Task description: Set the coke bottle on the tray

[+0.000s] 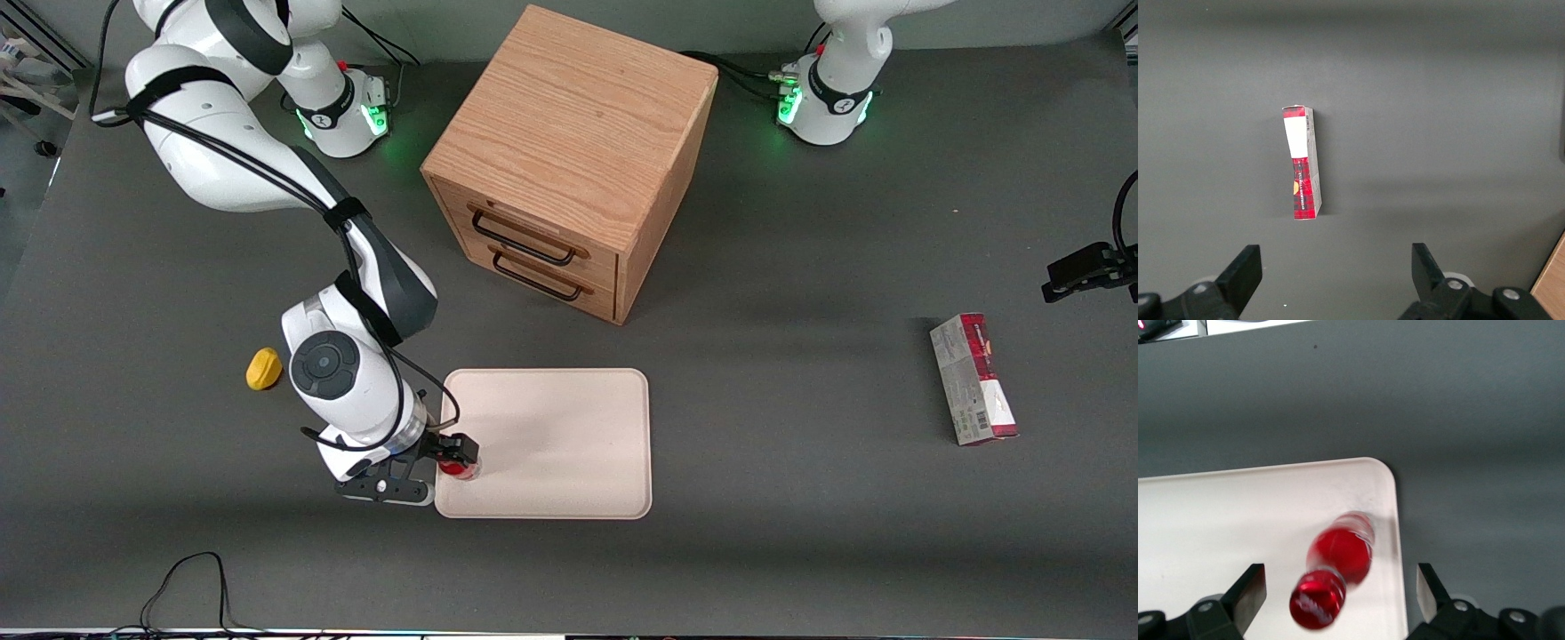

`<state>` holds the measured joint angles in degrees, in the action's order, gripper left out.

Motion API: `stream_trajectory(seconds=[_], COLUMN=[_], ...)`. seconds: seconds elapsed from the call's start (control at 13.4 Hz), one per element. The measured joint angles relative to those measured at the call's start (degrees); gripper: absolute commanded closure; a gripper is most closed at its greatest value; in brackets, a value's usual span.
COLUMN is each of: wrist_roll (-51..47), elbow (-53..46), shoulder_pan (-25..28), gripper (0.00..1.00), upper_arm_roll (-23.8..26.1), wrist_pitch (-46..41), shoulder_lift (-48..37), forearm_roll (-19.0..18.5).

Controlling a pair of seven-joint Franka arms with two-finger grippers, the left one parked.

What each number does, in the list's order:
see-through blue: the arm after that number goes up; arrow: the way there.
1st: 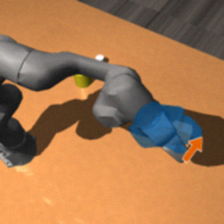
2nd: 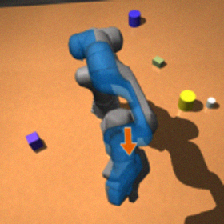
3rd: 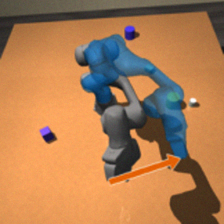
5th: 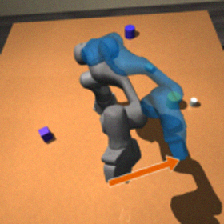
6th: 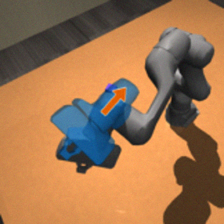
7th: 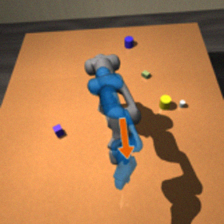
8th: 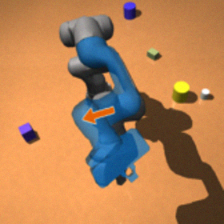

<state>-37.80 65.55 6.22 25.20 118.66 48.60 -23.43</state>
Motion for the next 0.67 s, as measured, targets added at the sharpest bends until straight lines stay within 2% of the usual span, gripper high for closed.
stream_trajectory(seconds=[0.22, 0.3, 0.52, 0.67], wrist_roll=[8.7, 12.3, 25.8, 33.4], elbow=[2.2, 5.3, 17.0, 23.6], shoulder_pan=[0.6, 1.0, 2.7, 2.4], gripper=[0.0, 0.0, 0.0, 0.0], upper_arm_roll=[-3.2, -6.0, -18.7, -26.0], wrist_pitch=[-7.7, -8.9, -10.4, -14.8], shoulder_lift=[-7.3, -11.3, -25.8, -35.6], forearm_roll=[0.5, 2.5, 14.8, 19.7])
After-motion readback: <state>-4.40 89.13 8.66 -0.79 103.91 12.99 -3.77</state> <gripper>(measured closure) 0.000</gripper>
